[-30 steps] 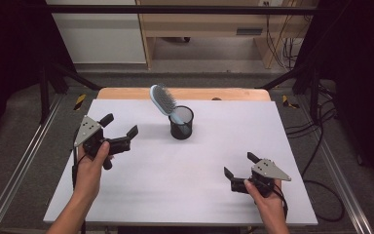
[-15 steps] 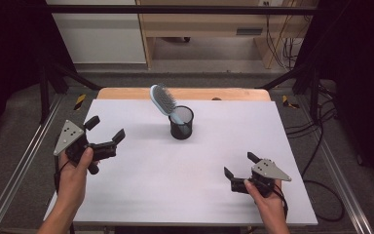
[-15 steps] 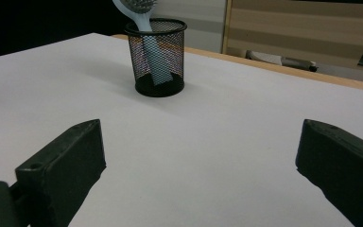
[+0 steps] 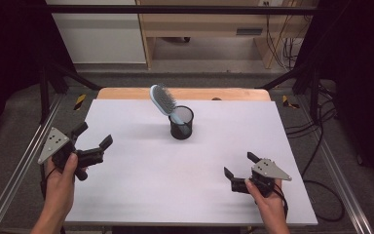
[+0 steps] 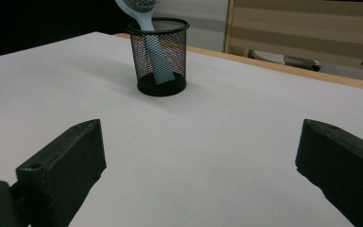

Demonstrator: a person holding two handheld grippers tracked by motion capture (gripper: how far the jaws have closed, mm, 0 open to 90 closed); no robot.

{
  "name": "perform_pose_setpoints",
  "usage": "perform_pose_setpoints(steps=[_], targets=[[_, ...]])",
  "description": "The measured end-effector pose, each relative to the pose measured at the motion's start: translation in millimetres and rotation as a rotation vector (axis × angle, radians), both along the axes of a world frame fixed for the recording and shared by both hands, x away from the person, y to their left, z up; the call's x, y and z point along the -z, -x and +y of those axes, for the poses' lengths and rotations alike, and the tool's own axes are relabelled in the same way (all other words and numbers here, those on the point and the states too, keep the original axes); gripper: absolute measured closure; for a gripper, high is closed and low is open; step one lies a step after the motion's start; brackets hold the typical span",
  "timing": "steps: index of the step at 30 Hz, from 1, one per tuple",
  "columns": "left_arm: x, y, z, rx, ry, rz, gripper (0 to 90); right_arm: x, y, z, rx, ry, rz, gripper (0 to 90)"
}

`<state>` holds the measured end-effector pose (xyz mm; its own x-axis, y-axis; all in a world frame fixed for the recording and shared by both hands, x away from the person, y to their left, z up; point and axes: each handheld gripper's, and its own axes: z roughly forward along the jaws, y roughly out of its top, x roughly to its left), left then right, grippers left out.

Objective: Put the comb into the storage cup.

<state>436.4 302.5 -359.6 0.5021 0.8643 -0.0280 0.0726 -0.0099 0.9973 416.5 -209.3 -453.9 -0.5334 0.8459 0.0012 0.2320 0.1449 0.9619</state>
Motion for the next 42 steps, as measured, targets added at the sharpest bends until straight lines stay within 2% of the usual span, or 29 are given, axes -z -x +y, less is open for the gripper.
perform_pose_setpoints(steps=[4,7,16,31,42], targets=[[2.9,3.6,4.9,-0.003,0.010,-0.011,1.0,0.4,0.5,0.9,-0.003,0.007,-0.002,2.7],[5.8,6.8,7.4,0.000,0.000,-0.027,1.0,0.3,0.9,0.0,-0.004,0.008,-0.007,2.7],[14.6,14.6,12.4,0.000,-0.010,-0.030,1.0,0.4,1.1,-1.9,0.000,0.011,-0.014,2.7],[37.7,24.6,29.4,-0.037,0.018,-0.017,1.2,1.4,1.1,-2.4,-0.002,0.012,-0.024,2.7],[57.1,33.2,30.9,-0.046,0.025,-0.010,1.2,1.8,1.1,-2.6,-0.005,0.016,-0.028,2.7]])
